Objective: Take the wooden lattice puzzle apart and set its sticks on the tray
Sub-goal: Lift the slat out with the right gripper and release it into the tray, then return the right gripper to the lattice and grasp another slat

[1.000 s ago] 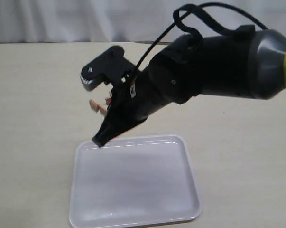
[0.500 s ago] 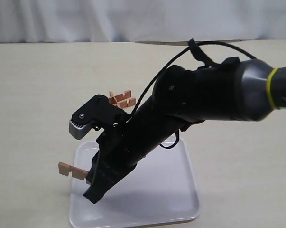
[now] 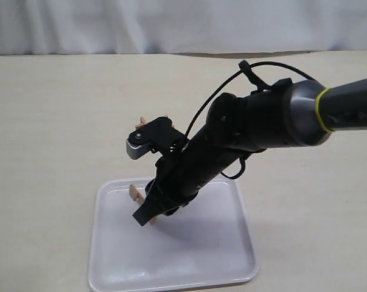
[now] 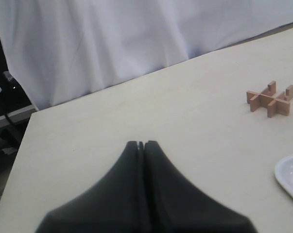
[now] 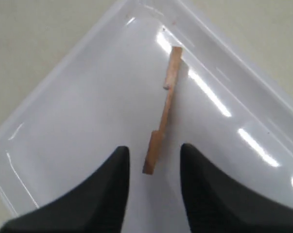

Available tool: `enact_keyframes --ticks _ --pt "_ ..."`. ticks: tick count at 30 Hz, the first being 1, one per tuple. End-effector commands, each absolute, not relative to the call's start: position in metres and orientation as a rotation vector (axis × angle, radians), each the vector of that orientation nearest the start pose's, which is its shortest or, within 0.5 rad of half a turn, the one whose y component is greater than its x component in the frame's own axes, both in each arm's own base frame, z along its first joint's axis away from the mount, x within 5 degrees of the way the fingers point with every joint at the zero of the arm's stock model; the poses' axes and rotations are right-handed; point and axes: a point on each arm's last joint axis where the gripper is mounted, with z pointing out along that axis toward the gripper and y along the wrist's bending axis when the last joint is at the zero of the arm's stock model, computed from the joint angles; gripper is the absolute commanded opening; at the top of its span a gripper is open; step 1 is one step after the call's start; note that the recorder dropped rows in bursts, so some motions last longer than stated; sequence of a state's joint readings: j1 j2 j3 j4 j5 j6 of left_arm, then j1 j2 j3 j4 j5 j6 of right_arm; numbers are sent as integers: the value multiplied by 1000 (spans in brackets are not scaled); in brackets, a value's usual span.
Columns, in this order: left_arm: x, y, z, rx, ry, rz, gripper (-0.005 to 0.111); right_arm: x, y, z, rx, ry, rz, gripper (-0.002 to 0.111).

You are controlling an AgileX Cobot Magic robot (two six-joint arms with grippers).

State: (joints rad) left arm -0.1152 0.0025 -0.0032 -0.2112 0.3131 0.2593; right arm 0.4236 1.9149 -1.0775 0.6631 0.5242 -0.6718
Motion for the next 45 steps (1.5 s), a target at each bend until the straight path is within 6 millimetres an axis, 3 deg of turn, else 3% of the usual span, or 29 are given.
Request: enact_keyframes --ticks 1,7,13,21,25,32,45 --pt "53 -11 186 193 1771 -88 0 329 173 151 -785 2596 476 56" --pt "53 -11 186 193 1771 -88 0 354 179 187 -654 2433 436 57" --pt "53 -11 186 193 1771 -88 0 381 180 197 -545 2358 328 57" --pt "53 -11 186 193 1771 -88 0 415 175 168 -509 2561 37 57" --pt "53 -11 186 193 1771 -88 0 424 178 147 -518 2604 12 54" --pt "53 -11 186 193 1771 -88 0 436 176 128 -465 2619 19 42" --pt "53 -11 186 193 1771 -88 0 438 163 126 -368 2669 11 42"
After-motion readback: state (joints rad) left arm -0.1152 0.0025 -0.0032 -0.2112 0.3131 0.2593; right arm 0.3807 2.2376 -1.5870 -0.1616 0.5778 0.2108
